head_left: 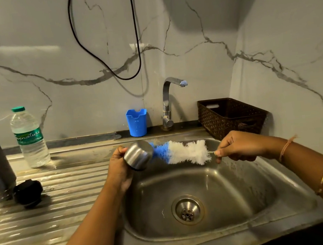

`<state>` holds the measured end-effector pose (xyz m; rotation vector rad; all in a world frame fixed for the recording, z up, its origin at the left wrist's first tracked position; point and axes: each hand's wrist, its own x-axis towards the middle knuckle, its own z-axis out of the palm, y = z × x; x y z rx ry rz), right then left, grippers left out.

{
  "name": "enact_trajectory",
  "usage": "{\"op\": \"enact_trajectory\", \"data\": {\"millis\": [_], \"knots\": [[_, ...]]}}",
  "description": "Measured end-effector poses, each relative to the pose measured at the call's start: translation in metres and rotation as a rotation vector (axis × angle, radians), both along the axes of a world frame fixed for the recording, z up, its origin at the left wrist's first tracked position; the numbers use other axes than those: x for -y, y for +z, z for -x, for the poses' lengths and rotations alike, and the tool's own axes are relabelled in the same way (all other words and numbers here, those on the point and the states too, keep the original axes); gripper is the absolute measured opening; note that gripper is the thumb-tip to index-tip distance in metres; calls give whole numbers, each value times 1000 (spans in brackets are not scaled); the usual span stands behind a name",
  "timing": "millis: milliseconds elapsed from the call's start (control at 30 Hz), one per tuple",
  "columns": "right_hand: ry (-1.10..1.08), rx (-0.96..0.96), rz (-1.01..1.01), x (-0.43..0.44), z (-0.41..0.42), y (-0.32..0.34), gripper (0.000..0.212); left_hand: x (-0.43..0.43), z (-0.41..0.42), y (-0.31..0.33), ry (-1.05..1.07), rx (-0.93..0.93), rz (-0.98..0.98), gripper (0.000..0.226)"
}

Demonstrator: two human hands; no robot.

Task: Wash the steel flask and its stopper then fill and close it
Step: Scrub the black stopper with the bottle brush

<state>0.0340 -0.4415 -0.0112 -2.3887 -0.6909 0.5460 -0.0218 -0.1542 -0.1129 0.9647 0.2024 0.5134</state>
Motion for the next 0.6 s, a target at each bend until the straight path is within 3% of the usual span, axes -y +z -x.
{"op": "enact_trajectory", "data": {"millis": [67,267,367,600], "knots": [[-22,-11,-25,1,2,-8,26,-2,-3,-2,105,-45,52,21],[-76,26,-94,4,12,-26,29,-6,-8,-15,407,-380,-162,20],[-53,86,-82,1,19,-26,28,-7,-10,-18,418,-367,-69,19],[17,535,29,-3,24,-32,33,-9,-7,-15,292,-315,1,19]]}}
